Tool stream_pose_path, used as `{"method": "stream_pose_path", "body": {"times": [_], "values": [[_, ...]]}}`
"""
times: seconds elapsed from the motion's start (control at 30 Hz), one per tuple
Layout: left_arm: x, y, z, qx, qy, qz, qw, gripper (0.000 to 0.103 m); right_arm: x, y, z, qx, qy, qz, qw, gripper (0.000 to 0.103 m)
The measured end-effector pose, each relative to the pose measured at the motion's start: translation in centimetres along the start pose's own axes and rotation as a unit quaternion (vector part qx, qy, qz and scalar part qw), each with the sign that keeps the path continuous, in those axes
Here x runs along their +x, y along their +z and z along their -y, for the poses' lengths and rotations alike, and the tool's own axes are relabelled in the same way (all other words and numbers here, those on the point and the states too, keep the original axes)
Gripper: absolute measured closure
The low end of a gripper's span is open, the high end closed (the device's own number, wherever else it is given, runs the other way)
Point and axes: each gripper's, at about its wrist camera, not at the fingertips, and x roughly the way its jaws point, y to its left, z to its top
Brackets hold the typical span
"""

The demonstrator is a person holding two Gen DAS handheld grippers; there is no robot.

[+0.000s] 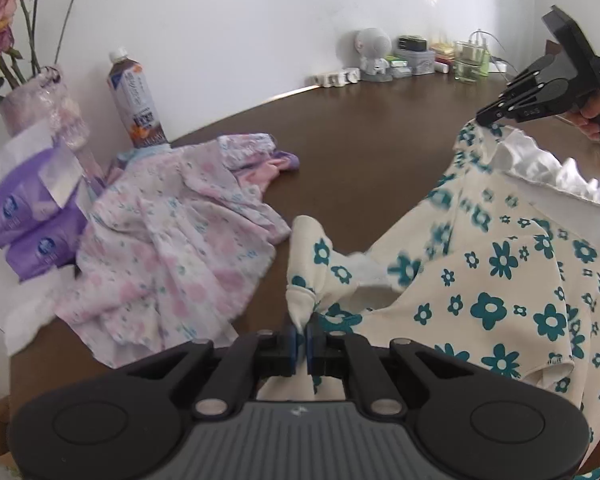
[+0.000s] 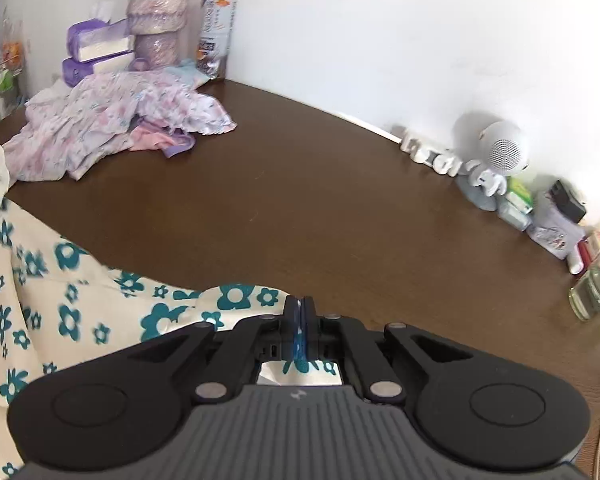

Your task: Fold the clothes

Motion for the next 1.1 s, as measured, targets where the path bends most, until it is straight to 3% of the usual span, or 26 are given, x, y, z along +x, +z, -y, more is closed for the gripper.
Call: {"method": "stream_pose_path", "body": {"times": [0.13, 0.2, 0.27, 0.33, 0.43, 0.53, 0.67, 0.77, 0.83, 0.9, 1.0, 1.1], "values": [[2.1, 0.3, 0.5, -0.002, 0.033, -0.04, 0.9986, 0.078, 1.6, -0.2, -1.5, -0.018, -0.032, -0.036, 0.999, 0.094], [1.5, 0.2, 1.2, 0.001, 0.06, -0.038, 0.9975, 0.063, 0.3, -0.5, -1.7, -0.006, -0.029, -0.021, 0.999, 0.074], [0.1, 0.4, 1.8, -0.004, 0.047, -0.019, 0.9987, 0.061, -1.0, -0.8, -2.0, 0.007, -0.021, -0.008, 1.0, 0.072], [-1.4, 0.8, 2.4, -0.012, 0.022, 0.001, 0.9997, 0.056, -2.5, -1.0, -2.2, 0.031, 0.022, -0.004, 0.999, 0.072], [-0.7, 2.0, 3.2, -0.059, -0.046, -0.018, 0.997, 0.056, -2.6, -1.1, -3.4, 0.055, 0.066, -0.021, 0.996, 0.072], [1.4, 3.1, 3.8, -0.122, -0.087, -0.058, 0.987, 0.056, -1.3, -1.3, -4.5, 0.081, 0.092, -0.053, 0.991, 0.072], [3.9, 3.7, 3.0, -0.193, -0.078, -0.084, 0.9745, 0.056, -0.4, -1.6, -5.4, 0.096, 0.098, -0.07, 0.988, 0.072], [5.3, 3.9, 2.0, -0.247, -0.087, -0.097, 0.9603, 0.057, 0.0, -1.9, -5.3, 0.117, 0.111, -0.074, 0.984, 0.072], [6.2, 4.0, 1.6, -0.272, -0.094, -0.1, 0.9526, 0.064, 0.4, -2.0, -5.4, 0.12, 0.116, -0.073, 0.983, 0.079], [6.5, 4.2, 1.6, -0.274, -0.096, -0.085, 0.9532, 0.103, 0.7, -1.9, -5.6, 0.116, 0.117, -0.07, 0.984, 0.099], [6.0, 5.1, 1.9, -0.242, -0.084, -0.053, 0.9651, 0.103, -0.2, -1.1, -6.2, 0.079, 0.109, -0.04, 0.99, 0.1], [5.4, 5.8, 1.5, -0.237, -0.06, -0.024, 0.9694, 0.103, -1.1, -0.1, -6.8, 0.054, 0.097, -0.008, 0.994, 0.101]]}}
